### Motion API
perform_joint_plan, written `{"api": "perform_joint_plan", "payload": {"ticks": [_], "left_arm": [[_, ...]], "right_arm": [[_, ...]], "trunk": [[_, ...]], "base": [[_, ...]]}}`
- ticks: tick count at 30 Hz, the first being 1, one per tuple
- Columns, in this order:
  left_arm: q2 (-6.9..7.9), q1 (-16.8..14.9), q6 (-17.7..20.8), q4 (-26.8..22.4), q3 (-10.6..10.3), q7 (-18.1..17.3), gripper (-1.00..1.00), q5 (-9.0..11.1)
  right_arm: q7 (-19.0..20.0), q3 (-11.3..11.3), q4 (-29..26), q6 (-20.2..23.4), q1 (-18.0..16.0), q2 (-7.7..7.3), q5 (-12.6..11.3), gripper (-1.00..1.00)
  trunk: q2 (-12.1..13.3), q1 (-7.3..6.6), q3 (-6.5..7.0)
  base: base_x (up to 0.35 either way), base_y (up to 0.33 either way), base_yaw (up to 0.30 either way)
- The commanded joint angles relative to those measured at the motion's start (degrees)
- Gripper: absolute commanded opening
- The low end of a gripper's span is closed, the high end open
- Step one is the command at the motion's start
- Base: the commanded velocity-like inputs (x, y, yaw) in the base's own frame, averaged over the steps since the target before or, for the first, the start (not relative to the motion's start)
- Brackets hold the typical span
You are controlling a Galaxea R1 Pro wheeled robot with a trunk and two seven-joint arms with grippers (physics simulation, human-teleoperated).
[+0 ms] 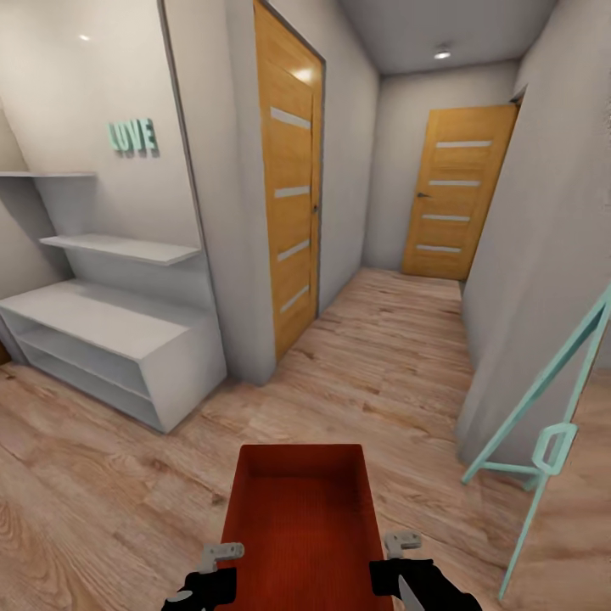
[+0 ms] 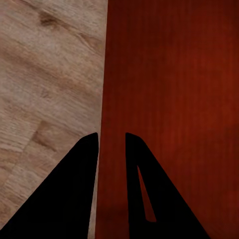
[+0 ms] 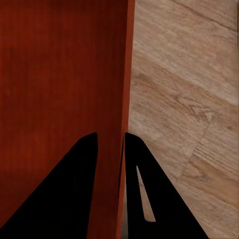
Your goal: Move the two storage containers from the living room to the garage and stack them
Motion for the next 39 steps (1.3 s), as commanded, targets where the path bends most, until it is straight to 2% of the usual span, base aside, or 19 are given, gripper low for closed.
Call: {"api": "perform_joint_plan", "payload": {"ticks": [1,16,39], "left_arm": [[0.07,-0.05,0.43,0.24,-0.25,-1.13,-1.0,-0.31],[0.07,-0.05,0.43,0.24,-0.25,-1.13,-1.0,-0.31],[0.07,-0.05,0.35,0.2,-0.25,-1.13,-1.0,-0.22]], "right_arm": [[0.72,1.69,-0.26,0.35,-0.04,-1.99,-1.08,-1.0],[0.81,1.67,-0.26,0.35,-0.04,-1.99,-1.15,-1.0],[0.78,1.7,-0.32,0.3,0.05,-2.08,-0.95,-1.0]], "trunk": [[-0.03,0.03,-0.05],[-0.03,0.03,-0.05],[-0.03,0.03,-0.05]], "base": [[0.297,0.171,-0.217],[0.297,0.173,-0.204],[0.297,0.143,-0.013]]}}
